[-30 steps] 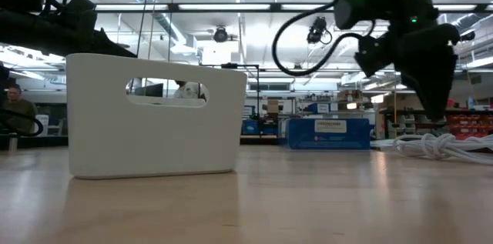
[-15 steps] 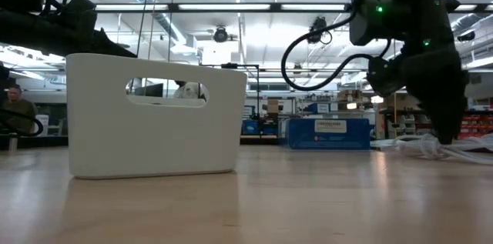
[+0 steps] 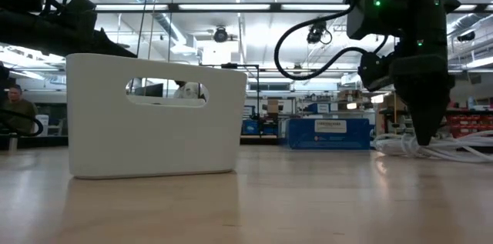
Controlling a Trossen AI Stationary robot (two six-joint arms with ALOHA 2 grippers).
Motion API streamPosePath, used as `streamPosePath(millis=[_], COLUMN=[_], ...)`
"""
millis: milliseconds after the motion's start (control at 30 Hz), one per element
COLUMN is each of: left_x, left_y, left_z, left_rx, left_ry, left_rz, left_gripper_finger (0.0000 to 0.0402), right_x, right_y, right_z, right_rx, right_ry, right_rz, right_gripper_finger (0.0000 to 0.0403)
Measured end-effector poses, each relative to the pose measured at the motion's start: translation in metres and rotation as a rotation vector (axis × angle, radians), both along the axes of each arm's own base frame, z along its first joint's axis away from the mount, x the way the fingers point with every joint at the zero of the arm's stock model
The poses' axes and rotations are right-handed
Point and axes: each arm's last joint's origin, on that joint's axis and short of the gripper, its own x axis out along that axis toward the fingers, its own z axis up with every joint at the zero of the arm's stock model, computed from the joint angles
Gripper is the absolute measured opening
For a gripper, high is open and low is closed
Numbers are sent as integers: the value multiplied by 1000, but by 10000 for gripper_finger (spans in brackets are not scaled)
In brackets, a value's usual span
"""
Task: Pick and place USB-C Cables
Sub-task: Put the white charger cable into the white bin
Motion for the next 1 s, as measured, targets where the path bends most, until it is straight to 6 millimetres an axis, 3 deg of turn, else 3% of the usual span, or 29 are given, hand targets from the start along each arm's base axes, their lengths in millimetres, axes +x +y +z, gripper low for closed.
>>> streamPosePath(millis=[200,367,533,1000], left_x=[0,0,0,0], left_y=[0,0,0,0], left_z=[0,0,0,0], left_rx=[0,0,0,0], left_ry=[0,0,0,0], left_rz=[0,0,0,0], left_gripper_finger=[25,25,25,25], right_x=[1,3,13,66], right_y=[0,0,1,8], right_z=[1,6,24,85], right_rx=[-6,5,18,209], right_ry=[-15,-61,-181,-894], right_rz=[6,8,9,66], right_gripper_finger=[29,25,23,20])
